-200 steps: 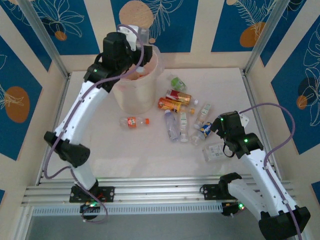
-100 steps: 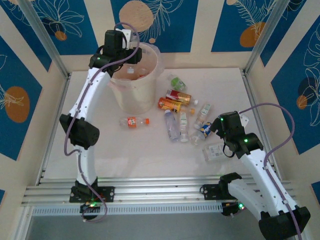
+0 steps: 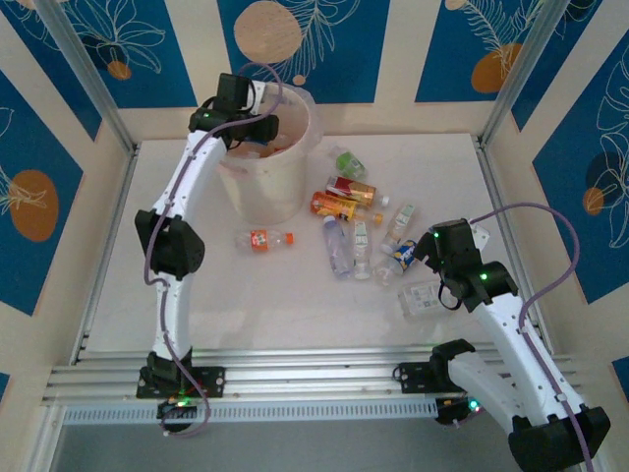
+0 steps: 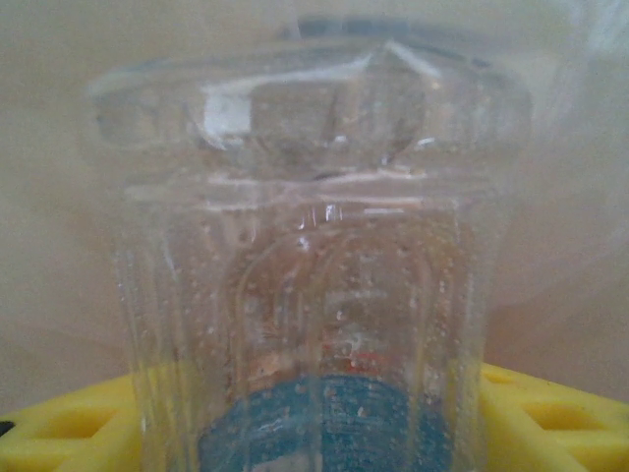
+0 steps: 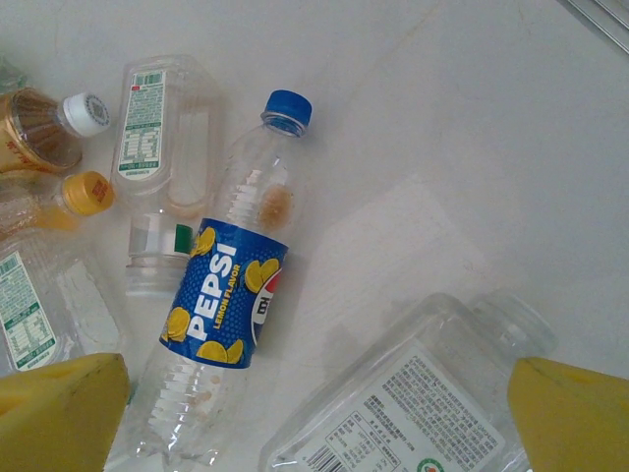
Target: Put the plastic bottles in the bin
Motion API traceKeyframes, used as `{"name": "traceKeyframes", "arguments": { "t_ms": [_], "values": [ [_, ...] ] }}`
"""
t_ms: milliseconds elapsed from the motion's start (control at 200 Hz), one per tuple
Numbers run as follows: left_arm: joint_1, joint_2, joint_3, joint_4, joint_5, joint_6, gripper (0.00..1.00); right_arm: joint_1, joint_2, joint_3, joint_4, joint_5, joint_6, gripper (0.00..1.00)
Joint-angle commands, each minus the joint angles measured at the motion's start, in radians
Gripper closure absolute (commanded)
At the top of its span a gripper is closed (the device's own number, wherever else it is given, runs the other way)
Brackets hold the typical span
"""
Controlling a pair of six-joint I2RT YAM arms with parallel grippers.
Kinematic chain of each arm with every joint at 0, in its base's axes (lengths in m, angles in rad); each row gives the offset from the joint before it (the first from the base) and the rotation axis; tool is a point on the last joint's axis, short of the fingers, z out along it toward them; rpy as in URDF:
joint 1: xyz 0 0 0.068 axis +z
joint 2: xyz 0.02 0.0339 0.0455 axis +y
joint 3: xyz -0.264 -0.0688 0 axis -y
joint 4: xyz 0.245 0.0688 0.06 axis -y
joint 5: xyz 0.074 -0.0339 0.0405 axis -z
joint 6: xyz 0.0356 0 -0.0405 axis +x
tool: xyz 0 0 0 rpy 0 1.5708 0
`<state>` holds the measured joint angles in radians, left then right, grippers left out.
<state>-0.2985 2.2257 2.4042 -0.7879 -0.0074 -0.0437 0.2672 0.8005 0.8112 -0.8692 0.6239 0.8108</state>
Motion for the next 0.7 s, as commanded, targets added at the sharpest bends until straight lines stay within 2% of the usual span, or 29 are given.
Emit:
{"name": "traceKeyframes", "arguments": {
  "t_ms": [0,695],
  "values": [
    [0.010,0.025,0.041,-0.051,0.007,0.031,0.35,0.005,-0.015,0.024,-0.011,-0.005,-0.012,0.01],
    [0.011,0.116,0.040,-0.220,0.061,0.015,0.35,0.006,-0.025,0.013,0.006,-0.015,-0.016,0.01]
  ]
}}
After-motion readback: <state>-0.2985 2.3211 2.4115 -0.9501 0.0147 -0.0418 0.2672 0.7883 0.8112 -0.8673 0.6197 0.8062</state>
